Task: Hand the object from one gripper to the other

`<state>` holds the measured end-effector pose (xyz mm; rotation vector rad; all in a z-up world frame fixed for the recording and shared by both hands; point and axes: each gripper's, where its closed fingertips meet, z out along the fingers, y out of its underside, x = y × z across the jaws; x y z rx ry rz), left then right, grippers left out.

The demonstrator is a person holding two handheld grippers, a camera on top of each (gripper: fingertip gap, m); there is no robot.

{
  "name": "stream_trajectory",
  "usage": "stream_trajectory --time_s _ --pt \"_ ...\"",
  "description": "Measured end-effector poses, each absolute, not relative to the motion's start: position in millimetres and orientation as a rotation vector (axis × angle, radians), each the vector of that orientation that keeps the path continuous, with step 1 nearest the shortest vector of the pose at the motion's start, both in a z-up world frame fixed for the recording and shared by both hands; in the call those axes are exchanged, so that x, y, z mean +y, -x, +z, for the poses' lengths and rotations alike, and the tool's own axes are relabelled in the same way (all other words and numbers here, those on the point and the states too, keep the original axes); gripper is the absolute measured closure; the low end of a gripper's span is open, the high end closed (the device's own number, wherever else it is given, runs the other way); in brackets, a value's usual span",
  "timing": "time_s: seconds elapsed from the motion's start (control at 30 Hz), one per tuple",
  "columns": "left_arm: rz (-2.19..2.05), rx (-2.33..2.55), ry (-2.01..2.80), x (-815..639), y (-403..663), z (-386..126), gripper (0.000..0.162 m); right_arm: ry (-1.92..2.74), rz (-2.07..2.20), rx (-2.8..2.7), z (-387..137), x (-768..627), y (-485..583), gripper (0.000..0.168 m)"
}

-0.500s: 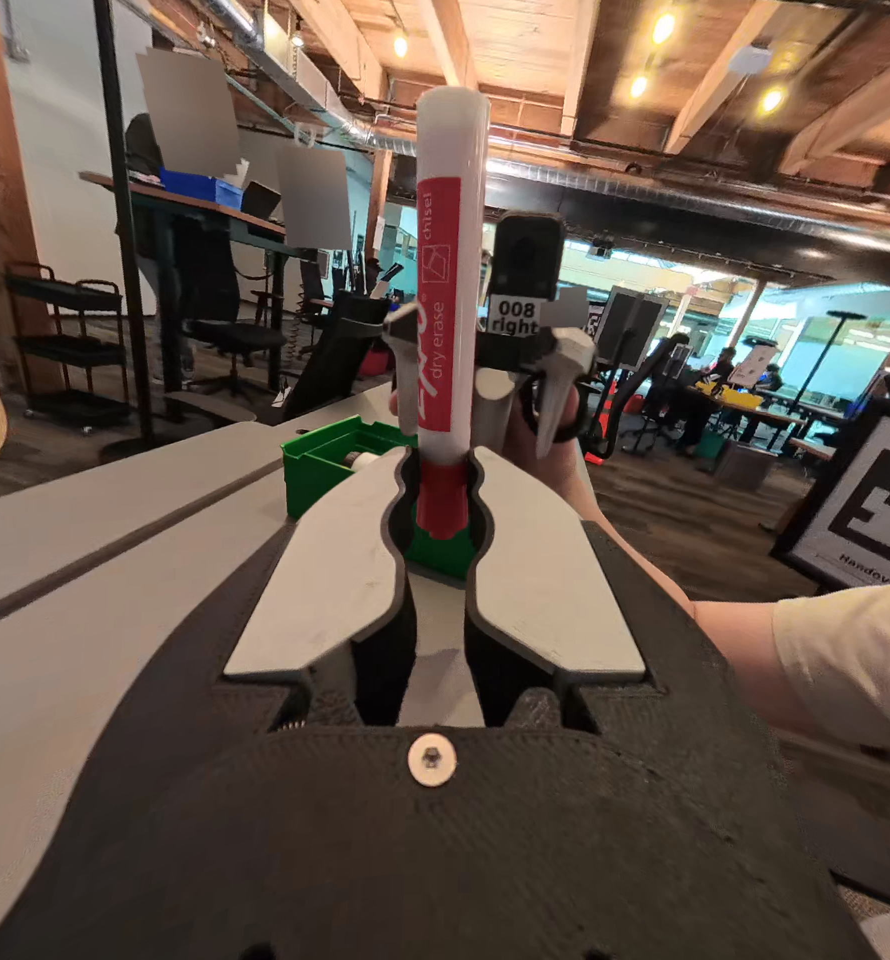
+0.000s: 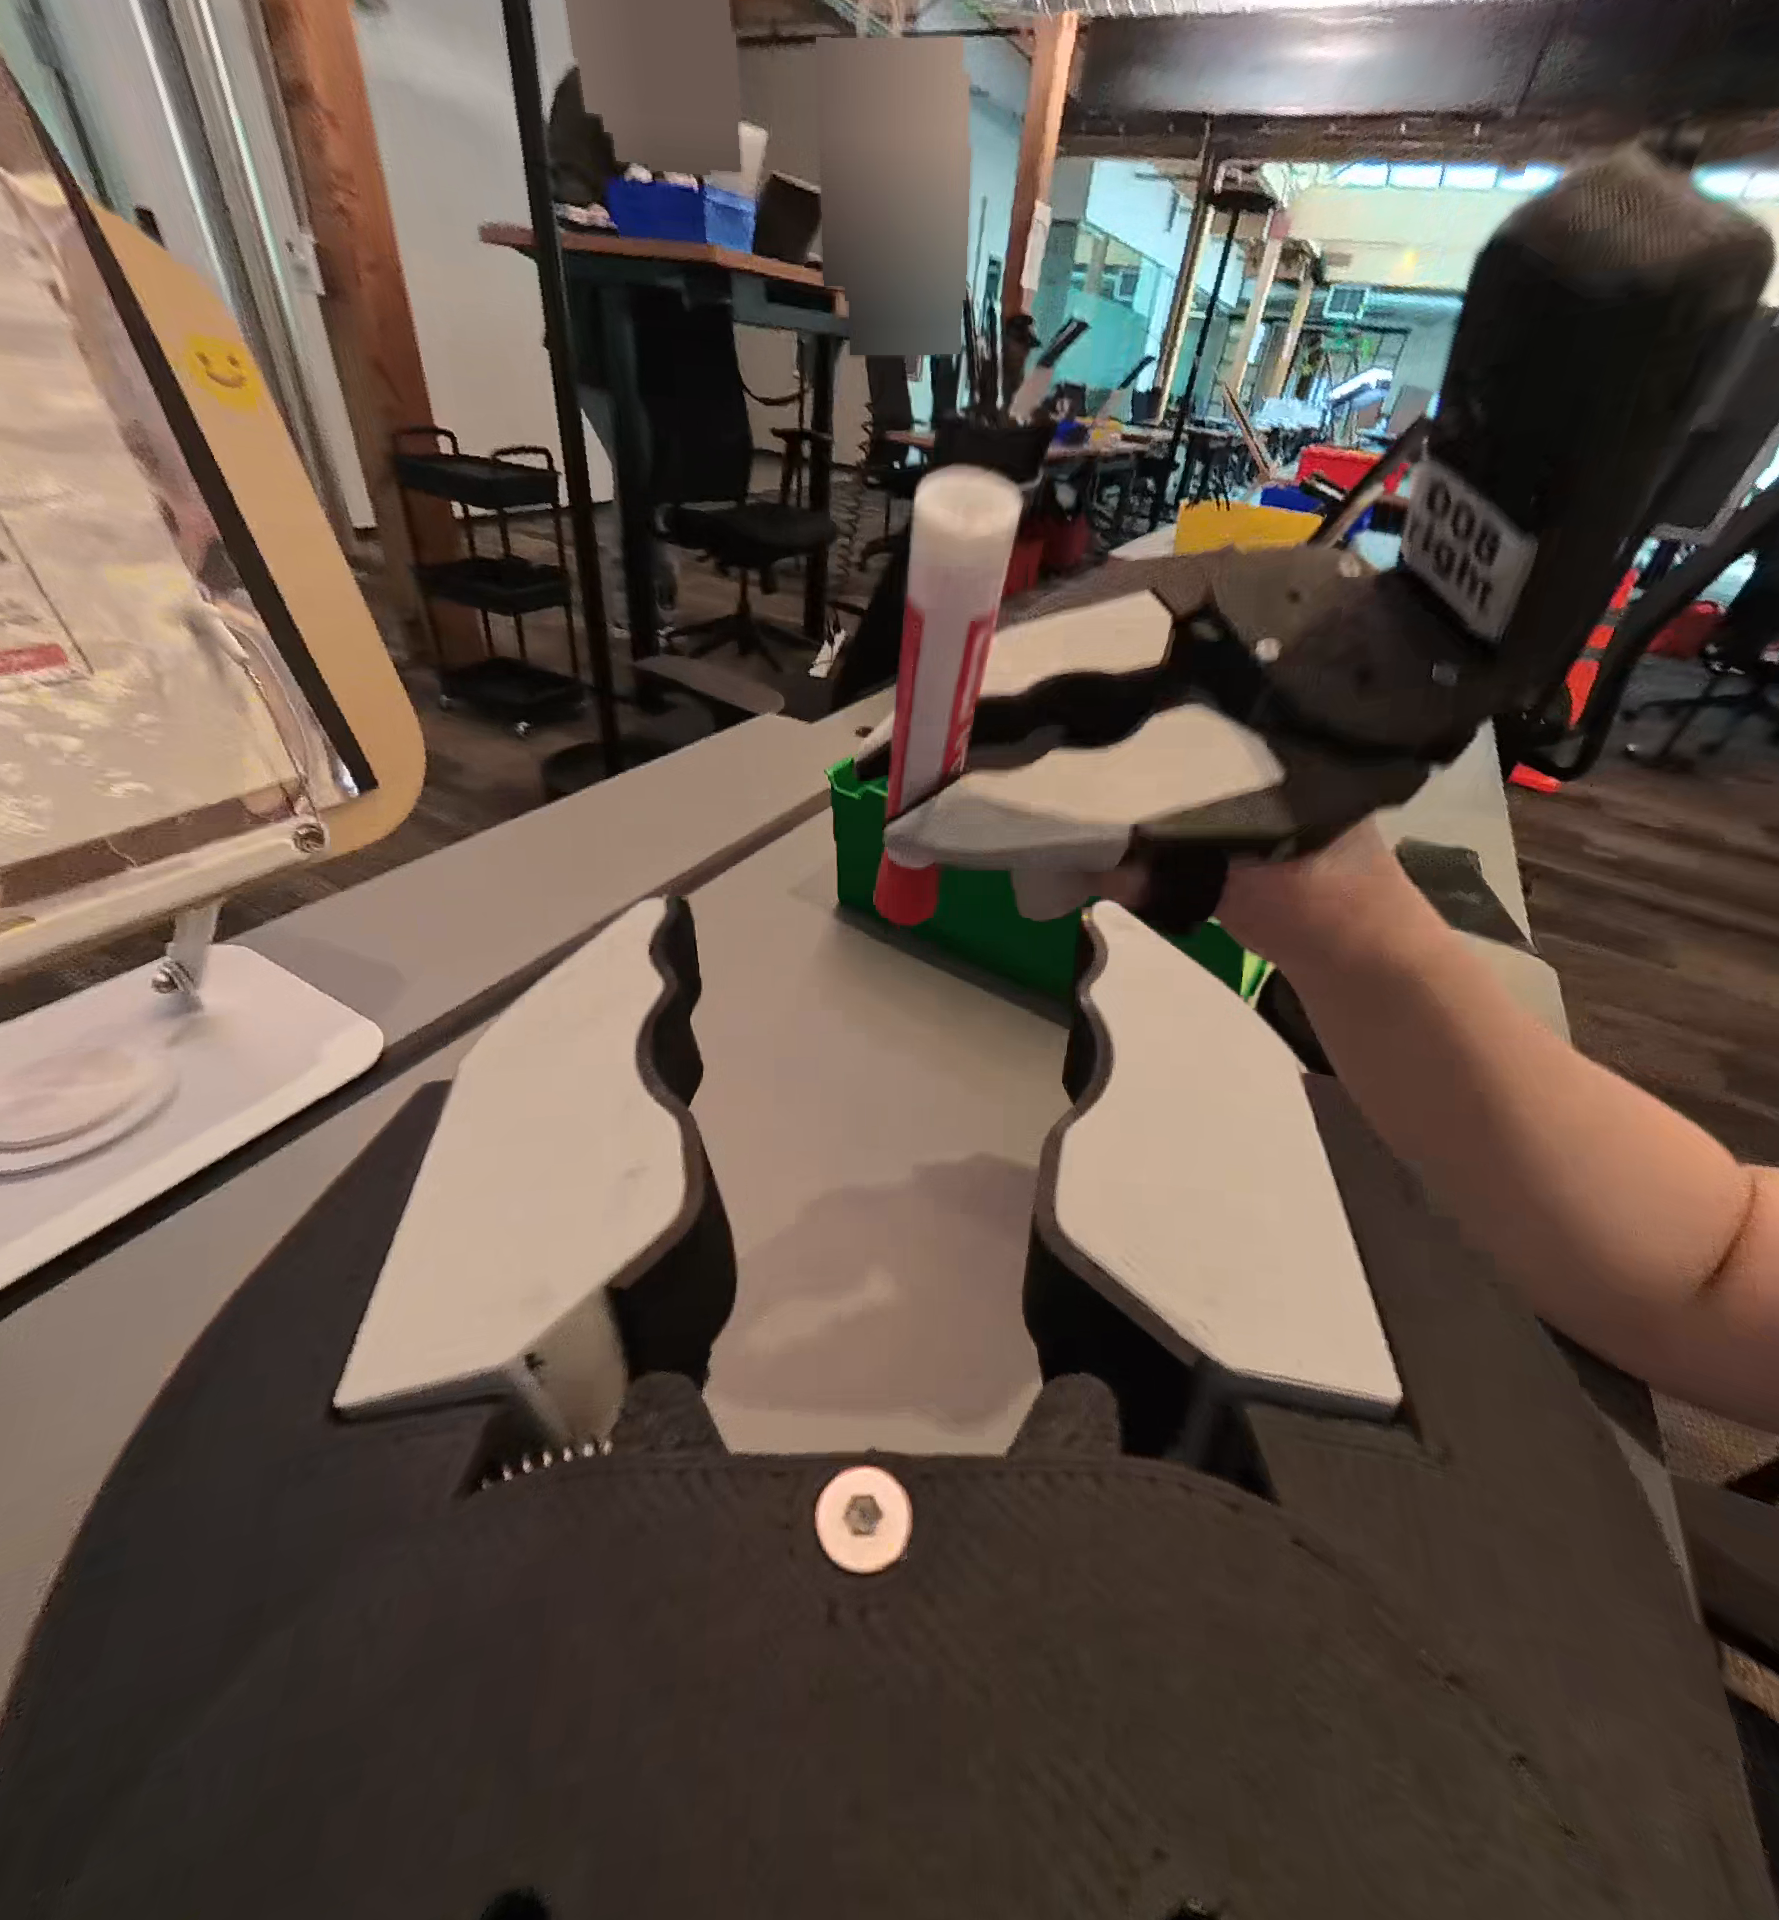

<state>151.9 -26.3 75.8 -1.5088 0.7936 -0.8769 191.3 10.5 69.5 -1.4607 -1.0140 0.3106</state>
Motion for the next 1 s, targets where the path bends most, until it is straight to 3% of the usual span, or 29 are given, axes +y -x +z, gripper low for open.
stream_trajectory --time_s 0.3,0.37,0.4,0.43,0.5,0.57,0.8,1.0 --pt "-0.735 0.728 1.548 -27 -147 80 0.103 1.150 -0.474 -1.200 61 9 -173 0.148" --pt "-0.757 0.745 1.574 -25 -148 74 0.115 1.127 -0.521 -1.238 57 6 -167 0.149" --pt "-0.763 0.772 1.581 -26 -149 71 0.135 1.115 -0.533 -1.243 57 5 -165 0.149" --pt "-0.771 0.792 1.575 -27 -149 70 0.142 1.103 -0.547 -1.247 57 4 -163 0.149" --pt "-0.802 0.807 1.561 -28 -148 73 0.142 1.046 -0.554 -1.243 61 1 -162 0.149" --pt "-0.914 0.766 1.526 -30 -143 84 0.142 0.964 -0.465 -1.211 71 -7 -159 0.148" --pt "-1.852 0.448 1.255 -37 -100 136 0.143 0.768 0.187 -0.918 132 -47 -180 0.112" --pt "-2.120 0.450 1.119 -57 -122 139 0.143 0.842 0.904 -0.821 138 -62 -166 0.113"
